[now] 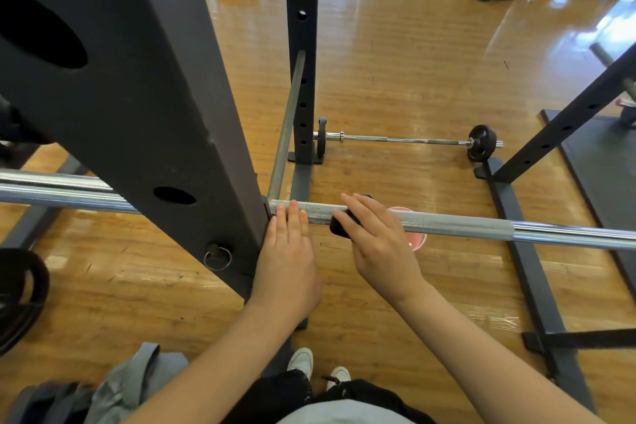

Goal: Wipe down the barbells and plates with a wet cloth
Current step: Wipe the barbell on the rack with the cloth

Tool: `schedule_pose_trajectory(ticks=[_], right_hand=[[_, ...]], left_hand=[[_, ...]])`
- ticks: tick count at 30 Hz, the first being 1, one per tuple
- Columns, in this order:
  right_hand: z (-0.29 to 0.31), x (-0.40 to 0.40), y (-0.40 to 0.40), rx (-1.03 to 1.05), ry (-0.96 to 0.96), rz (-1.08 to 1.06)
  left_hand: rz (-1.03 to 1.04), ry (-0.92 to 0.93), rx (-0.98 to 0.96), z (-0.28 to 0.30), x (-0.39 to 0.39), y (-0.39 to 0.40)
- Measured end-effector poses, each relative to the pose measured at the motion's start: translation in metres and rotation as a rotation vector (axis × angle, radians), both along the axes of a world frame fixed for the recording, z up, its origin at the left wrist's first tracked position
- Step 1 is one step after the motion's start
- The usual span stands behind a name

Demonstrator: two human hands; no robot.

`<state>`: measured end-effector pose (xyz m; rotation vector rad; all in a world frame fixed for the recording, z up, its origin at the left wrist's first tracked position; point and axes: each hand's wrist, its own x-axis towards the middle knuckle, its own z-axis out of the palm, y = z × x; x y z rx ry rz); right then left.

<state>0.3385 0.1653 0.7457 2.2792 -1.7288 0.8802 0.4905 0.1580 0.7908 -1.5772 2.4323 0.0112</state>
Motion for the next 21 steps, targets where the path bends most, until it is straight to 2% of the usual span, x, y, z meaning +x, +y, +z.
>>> schedule_pose_trajectory(ticks=[7,11,14,17,21], right_hand=[[-0.005,0.010,0.002,0.092,0.056,-0.101],[-0.001,0.015,-0.015,0.003,0.026,0.056],[-0.006,0.000,-0.008,0.022,0.035,0.139],[-0.007,-0.020,0.009,0.009,0.016,0.040],[0.011,-0.016,0.008,-0.033,-0.125,-0.096]], left_hand=[[0.015,-0.010,-0.010,-0.004,-0.003,0.001],[0.039,0.062,-0.019,-0.007,-0.002,0.005],[0.040,0.125,-0.014,-0.007,-0.002,0.005],[-0.003,0.163,0.005,-0.007,-0.005,-0.002],[-0.061,0.119,0.025,-0.007,-0.003,-0.009]])
